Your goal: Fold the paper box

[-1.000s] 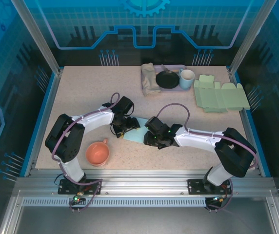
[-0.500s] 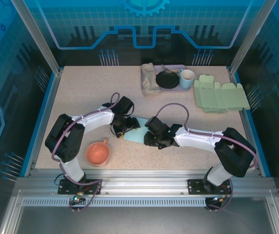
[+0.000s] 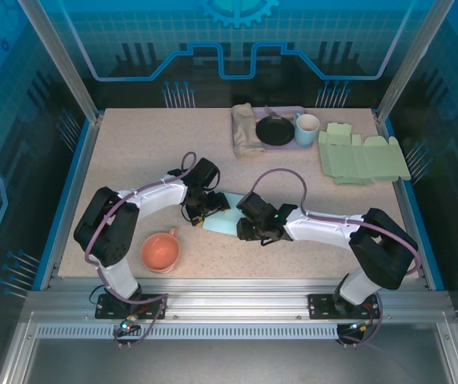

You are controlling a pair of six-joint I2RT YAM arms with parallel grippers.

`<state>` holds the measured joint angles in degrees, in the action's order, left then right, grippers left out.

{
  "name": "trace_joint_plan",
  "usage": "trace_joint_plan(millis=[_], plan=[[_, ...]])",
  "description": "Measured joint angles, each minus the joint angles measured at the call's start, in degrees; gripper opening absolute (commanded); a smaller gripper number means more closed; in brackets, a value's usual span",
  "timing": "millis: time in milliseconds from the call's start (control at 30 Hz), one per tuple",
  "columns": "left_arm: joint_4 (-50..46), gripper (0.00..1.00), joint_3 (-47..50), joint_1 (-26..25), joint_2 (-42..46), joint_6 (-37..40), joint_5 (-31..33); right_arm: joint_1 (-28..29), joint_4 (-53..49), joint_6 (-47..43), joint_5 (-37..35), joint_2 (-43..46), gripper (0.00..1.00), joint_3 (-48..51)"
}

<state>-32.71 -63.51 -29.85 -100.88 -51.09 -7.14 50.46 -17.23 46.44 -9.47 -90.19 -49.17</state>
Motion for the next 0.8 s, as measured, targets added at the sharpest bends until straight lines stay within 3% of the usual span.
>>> trace_joint_plan(millis=[367, 800], plan=[[0.3, 0.79, 0.0, 0.2, 0.0, 0.0, 0.9, 1.7, 2.2, -11.0, -5.7, -1.4, 0.36, 0.1], [0.7, 0.79, -0.1, 0.3, -0.6, 0.2, 1.3, 4.0, 16.0, -23.1, -11.5, -3.4, 0.38, 8.1]])
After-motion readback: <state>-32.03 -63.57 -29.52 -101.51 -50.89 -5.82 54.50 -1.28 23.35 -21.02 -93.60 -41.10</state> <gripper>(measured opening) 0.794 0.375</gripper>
